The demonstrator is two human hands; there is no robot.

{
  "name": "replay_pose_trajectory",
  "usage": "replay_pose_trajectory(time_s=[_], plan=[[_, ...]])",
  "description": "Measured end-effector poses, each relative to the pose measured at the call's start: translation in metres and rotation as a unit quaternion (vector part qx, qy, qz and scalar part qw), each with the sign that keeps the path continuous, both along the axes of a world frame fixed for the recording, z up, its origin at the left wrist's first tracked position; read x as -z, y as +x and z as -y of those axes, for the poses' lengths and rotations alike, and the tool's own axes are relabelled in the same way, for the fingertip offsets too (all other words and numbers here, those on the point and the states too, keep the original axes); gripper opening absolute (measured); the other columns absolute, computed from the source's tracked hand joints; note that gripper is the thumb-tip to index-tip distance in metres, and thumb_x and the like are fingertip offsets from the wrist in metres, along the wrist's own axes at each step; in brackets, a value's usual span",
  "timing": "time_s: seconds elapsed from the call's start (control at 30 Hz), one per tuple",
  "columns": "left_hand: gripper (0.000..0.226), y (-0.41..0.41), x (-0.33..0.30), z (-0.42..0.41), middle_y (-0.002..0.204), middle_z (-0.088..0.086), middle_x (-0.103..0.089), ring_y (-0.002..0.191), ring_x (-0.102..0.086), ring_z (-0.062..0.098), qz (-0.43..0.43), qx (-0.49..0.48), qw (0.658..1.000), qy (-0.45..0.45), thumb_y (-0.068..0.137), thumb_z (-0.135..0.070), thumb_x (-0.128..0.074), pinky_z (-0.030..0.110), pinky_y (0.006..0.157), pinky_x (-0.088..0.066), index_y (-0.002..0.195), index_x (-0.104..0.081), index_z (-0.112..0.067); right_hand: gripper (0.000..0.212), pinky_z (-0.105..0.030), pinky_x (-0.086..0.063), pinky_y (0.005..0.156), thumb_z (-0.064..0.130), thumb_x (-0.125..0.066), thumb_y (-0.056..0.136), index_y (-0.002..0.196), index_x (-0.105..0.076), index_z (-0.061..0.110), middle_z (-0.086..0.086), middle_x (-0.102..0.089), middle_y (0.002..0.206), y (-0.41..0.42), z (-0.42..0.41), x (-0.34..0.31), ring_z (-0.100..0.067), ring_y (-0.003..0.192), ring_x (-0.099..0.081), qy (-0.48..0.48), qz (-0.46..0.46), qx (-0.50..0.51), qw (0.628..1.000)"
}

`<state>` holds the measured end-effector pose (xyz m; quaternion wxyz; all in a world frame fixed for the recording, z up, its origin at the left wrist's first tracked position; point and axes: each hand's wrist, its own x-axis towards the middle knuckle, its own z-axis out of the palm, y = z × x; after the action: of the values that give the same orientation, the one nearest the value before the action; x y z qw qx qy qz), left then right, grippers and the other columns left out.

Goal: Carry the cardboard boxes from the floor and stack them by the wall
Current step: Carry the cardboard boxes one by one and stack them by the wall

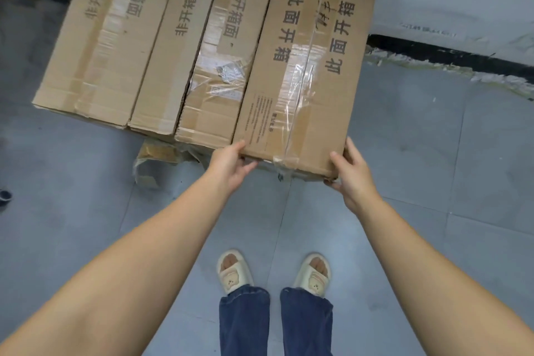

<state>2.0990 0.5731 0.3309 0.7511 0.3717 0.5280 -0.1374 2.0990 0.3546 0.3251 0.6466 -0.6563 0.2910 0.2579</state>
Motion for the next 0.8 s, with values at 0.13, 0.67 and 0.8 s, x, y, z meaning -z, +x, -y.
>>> replay_pose_trajectory(time_s=[0.13,0.67,0.8], plan=[[0.04,-0.008,0.015,-0.008,0.144,0.017,-0.044,0.136,-0.038,0.028,-0.018,-0.001,1.0,0.016,0.098,0.002,-0.042,0.049,0.106,-0.035,0.138,-0.039,0.004,0.056,-0.037,-0.052,0.072,0.008,-0.043,0.098,0.141,-0.038,0.042,0.013,-0.054,0.131,0.003,0.003,0.012,-0.015,0.109,-0.054,-0.013,-0.009,-0.026,1.0],[0.045,-0.109,-0.22,-0.015,0.126,0.007,-0.058,0.124,-0.051,0.018,0.089,0.251,0.941,0.207,0.097,-0.016,-0.052,0.038,0.098,-0.047,0.141,-0.039,-0.018,0.045,-0.044,-0.045,0.102,0.013,-0.055,0.096,0.137,-0.044,0.026,0.001,-0.056,0.129,-0.07,0.054,-0.218,-0.012,0.11,-0.056,-0.109,0.117,-0.181,0.97],[0.037,-0.157,-0.314,-0.006,0.117,-0.001,-0.065,0.117,-0.058,0.013,0.174,0.276,0.918,0.226,0.097,-0.016,-0.05,0.033,0.092,-0.05,0.134,-0.047,-0.022,0.042,-0.012,-0.046,0.086,0.021,-0.057,0.093,0.126,-0.044,0.045,0.019,-0.056,0.124,-0.118,0.068,-0.312,0.007,0.111,-0.054,-0.101,0.214,-0.237,0.942]])
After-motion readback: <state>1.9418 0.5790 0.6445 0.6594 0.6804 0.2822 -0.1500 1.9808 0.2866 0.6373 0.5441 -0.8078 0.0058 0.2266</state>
